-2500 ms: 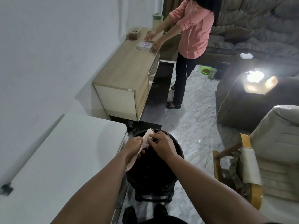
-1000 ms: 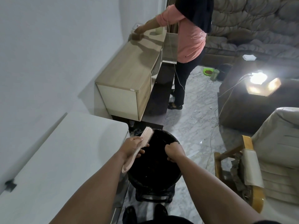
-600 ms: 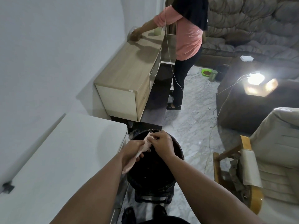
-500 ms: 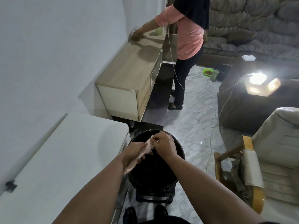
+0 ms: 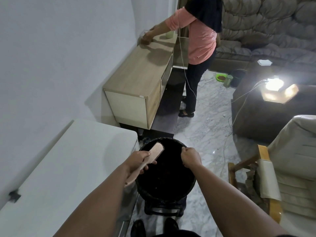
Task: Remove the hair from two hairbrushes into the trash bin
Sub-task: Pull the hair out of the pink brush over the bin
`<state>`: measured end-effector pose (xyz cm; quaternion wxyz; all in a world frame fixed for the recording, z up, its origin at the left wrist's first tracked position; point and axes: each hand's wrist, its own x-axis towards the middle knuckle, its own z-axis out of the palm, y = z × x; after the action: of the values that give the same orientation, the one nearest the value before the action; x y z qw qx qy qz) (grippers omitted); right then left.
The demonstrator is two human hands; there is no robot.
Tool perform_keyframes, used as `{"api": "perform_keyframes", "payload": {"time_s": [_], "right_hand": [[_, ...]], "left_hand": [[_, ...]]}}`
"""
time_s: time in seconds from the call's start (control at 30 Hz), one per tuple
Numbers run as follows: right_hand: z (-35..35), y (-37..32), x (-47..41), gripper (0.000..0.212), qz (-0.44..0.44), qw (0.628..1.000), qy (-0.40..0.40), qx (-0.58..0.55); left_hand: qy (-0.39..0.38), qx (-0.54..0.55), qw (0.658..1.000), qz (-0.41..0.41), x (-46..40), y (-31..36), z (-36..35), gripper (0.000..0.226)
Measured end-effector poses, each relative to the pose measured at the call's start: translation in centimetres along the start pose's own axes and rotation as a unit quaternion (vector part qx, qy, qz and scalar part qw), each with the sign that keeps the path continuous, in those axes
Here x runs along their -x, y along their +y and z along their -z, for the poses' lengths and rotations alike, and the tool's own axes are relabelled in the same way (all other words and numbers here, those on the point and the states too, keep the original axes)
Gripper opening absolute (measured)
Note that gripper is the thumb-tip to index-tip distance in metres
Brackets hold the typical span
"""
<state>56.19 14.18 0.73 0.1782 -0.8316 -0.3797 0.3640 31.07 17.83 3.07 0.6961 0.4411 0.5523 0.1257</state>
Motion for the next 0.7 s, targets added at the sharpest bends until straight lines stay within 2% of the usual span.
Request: {"api": "perform_keyframes", "payload": {"time_s": [0.07, 0.1, 0.13, 0.17, 0.2, 0.23, 0.3, 0.33, 0.37, 0.5, 0.57, 0.63, 0.7], "right_hand": [[-1.2, -0.5, 0.5, 0.014, 0.031, 0.995, -0.035, -0.088], [-1.4, -1.1, 0.8, 0.029, 0.052, 0.987, -0.073, -0.134], [-1.9, -1.5, 0.9, 0.053, 0.079, 0.974, -0.115, -0.176], [-2.1, -2.2, 1.2, 0.065, 0.094, 0.964, -0.156, -0.191], [-2.4, -2.7, 1.4, 0.062, 0.106, 0.955, -0.177, -0.211], [-2.5, -3.0, 1.4, 0.049, 0.101, 0.953, -0.181, -0.22], [-2.2, -3.0, 1.4, 0.019, 0.061, 0.956, -0.157, -0.242], [-2.0, -2.6, 1.0, 0.012, 0.036, 0.956, -0.139, -0.256], [-1.8, -2.0, 0.6, 0.011, 0.012, 0.96, -0.122, -0.253], [-0.8, 1.0, -1.1, 0.028, -0.102, 0.974, -0.04, -0.2], [0.0, 1.5, -1.0, 0.023, -0.135, 0.976, -0.064, -0.159], [0.5, 1.5, -0.8, 0.025, -0.116, 0.983, -0.107, -0.09], [0.4, 0.9, -0.2, 0.045, -0.016, 0.995, -0.095, -0.04]], "left_hand": [[-0.002, 0.001, 1.0, 0.003, 0.1, 0.2, -0.3, 0.04], [-0.007, -0.001, 1.0, 0.005, 0.0, 0.4, -0.6, 0.041], [-0.013, 0.0, 1.0, 0.008, 0.0, 0.6, -0.8, 0.042], [-0.021, 0.009, 1.0, 0.013, 0.0, 0.7, -1.0, 0.043], [-0.033, 0.026, 0.999, 0.019, 0.0, 0.9, -1.2, 0.043], [-0.045, 0.046, 0.998, 0.026, 0.1, 1.0, -1.2, 0.044], [-0.069, 0.071, 0.994, 0.039, 0.5, 1.4, -1.1, 0.043], [-0.075, 0.075, 0.993, 0.044, 0.9, 1.6, -0.9, 0.042], [-0.075, 0.079, 0.993, 0.045, 1.1, 1.6, -0.7, 0.041], [-0.028, 0.098, 0.994, 0.034, 1.4, 1.5, 0.0, 0.041], [0.0, 0.098, 0.995, 0.026, 1.3, 1.3, 0.0, 0.04], [0.03, 0.096, 0.995, 0.015, 1.1, 1.2, -0.1, 0.041], [0.052, 0.085, 0.995, 0.009, 0.8, 1.3, -0.5, 0.042]]}}
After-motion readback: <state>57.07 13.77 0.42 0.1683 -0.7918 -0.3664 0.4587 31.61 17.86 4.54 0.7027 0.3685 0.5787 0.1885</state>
